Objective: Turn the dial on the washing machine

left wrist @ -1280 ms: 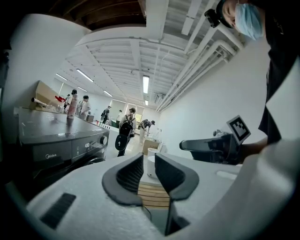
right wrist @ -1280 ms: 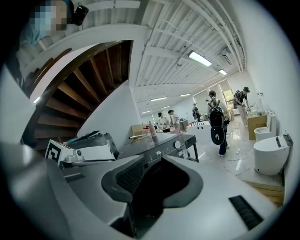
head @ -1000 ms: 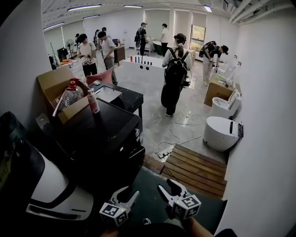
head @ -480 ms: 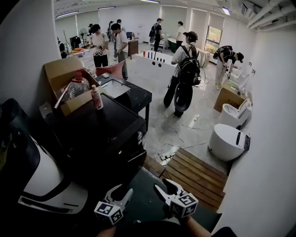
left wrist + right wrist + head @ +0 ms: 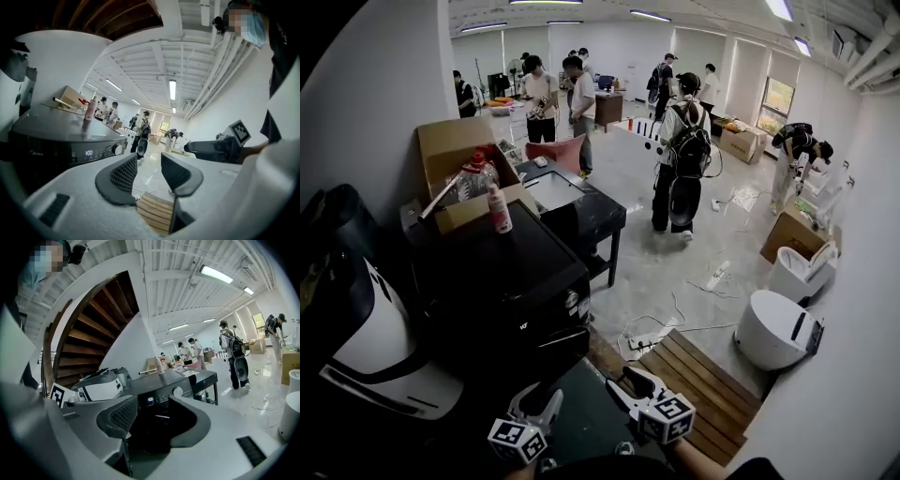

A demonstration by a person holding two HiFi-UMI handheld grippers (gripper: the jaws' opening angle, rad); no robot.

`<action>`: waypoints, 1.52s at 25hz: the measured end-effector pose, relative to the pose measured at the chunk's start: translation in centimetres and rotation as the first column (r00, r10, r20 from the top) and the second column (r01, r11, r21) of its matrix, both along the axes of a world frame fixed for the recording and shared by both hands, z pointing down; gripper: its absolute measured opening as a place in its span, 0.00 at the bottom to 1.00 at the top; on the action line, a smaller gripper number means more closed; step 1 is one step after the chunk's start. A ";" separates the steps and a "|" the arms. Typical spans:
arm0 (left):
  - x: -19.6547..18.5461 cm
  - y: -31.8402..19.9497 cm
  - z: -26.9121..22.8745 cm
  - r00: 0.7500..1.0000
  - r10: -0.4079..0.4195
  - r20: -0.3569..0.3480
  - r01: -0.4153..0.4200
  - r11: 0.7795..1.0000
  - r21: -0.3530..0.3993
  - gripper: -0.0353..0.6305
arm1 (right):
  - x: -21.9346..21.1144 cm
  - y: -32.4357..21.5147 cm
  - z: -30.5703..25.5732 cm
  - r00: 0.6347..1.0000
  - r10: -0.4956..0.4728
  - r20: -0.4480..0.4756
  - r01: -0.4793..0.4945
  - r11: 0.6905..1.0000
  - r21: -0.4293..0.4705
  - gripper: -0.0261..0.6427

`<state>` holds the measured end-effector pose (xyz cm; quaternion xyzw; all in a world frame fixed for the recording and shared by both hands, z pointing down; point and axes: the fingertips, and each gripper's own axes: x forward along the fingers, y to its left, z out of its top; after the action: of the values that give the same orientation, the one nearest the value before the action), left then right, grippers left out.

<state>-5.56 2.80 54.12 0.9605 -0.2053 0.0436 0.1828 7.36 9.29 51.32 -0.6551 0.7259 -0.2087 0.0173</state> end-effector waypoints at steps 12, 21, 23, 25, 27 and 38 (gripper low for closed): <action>2.1 3.3 0.9 0.974 -0.223 0.042 0.224 0.975 -0.013 0.29 | 4.9 -0.2 1.2 0.979 -0.198 -0.056 0.197 0.980 -0.026 0.32; 1.6 -0.4 0.4 0.965 -0.258 0.052 0.258 0.966 0.005 0.29 | 5.2 -5.3 3.0 0.965 -0.234 -0.116 0.227 0.971 -0.072 0.33; 1.4 -2.1 0.4 0.964 -0.260 0.050 0.260 0.966 0.007 0.29 | 4.9 -7.2 3.4 0.964 -0.236 -0.125 0.227 0.971 -0.080 0.35; 1.3 -3.7 0.5 0.966 -0.255 0.048 0.255 0.967 0.006 0.29 | 4.8 -8.9 3.9 0.962 -0.237 -0.139 0.226 0.970 -0.091 0.36; 1.4 -5.0 0.7 0.968 -0.247 0.047 0.247 0.969 0.000 0.29 | 4.8 -10.7 4.5 0.957 -0.239 -0.162 0.224 0.969 -0.106 0.37; 0.8 -12.6 2.3 0.970 -0.240 0.044 0.242 0.970 -0.031 0.29 | 4.8 -20.7 7.7 0.931 -0.266 -0.250 0.227 0.958 -0.173 0.40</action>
<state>-4.72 -9.80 56.43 0.9239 -0.3232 0.0441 0.2001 12.17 -11.41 59.05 -0.5806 0.7813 -0.1688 -0.1547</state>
